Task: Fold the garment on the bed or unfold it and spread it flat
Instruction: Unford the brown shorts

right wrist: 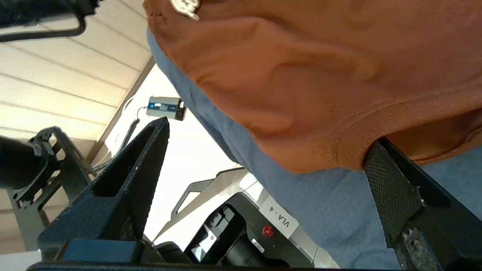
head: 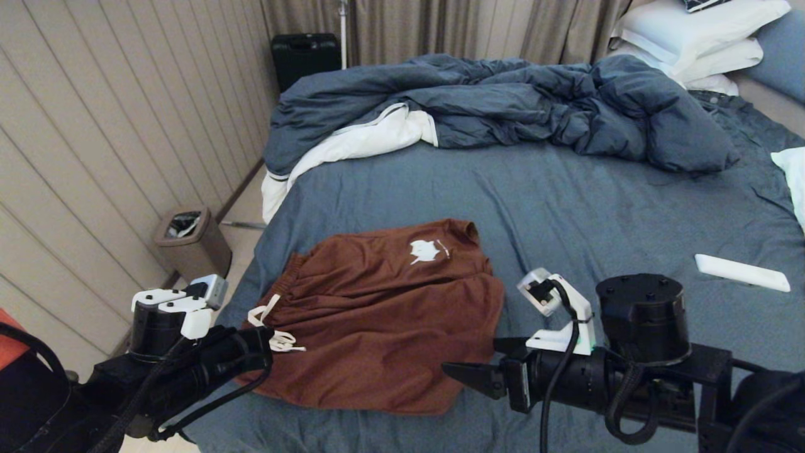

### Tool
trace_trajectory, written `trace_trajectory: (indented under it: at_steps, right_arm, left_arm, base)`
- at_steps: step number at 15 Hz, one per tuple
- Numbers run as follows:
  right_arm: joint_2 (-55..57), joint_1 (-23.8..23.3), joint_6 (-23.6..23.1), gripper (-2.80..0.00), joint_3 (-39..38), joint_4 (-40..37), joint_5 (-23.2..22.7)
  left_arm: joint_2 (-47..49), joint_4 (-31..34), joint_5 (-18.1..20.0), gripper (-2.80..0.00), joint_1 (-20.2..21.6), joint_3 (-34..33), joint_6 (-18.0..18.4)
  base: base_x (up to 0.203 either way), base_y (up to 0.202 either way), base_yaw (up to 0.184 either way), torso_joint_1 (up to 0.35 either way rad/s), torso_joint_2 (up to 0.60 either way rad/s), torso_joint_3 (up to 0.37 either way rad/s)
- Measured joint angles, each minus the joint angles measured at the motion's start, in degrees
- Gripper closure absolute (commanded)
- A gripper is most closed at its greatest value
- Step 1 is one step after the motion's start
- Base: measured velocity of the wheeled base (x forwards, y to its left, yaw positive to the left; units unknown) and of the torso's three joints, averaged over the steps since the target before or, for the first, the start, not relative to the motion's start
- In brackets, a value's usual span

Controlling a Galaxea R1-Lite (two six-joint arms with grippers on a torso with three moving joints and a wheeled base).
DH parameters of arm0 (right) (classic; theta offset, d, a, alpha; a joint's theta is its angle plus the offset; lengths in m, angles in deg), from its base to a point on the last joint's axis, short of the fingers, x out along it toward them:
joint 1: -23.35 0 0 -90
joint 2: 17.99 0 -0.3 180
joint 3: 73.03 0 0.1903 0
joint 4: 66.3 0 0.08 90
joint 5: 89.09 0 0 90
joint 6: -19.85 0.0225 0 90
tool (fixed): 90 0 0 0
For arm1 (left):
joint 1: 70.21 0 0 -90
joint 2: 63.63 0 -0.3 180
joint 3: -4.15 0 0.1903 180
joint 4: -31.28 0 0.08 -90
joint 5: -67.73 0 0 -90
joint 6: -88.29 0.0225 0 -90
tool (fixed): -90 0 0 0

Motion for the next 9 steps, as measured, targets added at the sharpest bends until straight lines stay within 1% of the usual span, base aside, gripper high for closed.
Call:
trace_trajectory:
  at_steps: [1,4,7,9]
  right_arm:
    - [-0.1,-0.1,0.1,-2.80,0.1,0.0,0.0]
    - [0.8,-1.0,2.5,-2.80,1.6,0.0,0.1]
    - [3.9,-0.9,2.4,-2.80,2.0,0.3,0.1]
    - [8.7,-0.7,2.0,-2.80,2.1,1.0,0.3]
  left_arm:
    - [0.0,0.0,0.0,0.00,0.0,0.0,0.0]
    - [0.1,-0.3,0.0,0.00,0.0,0.0,0.0]
    - [0.2,-0.4,0.0,0.00,0.0,0.0,0.0]
    - [0.3,-0.4,0.0,0.00,0.0,0.0,0.0]
  base:
    - [0.000,0.000,0.000,0.000,0.00,0.000]
    - [0.000,0.000,0.000,0.000,0.00,0.000]
    - [0.000,0.000,0.000,0.000,0.00,0.000]
    - [0.000,0.000,0.000,0.000,0.00,0.000]
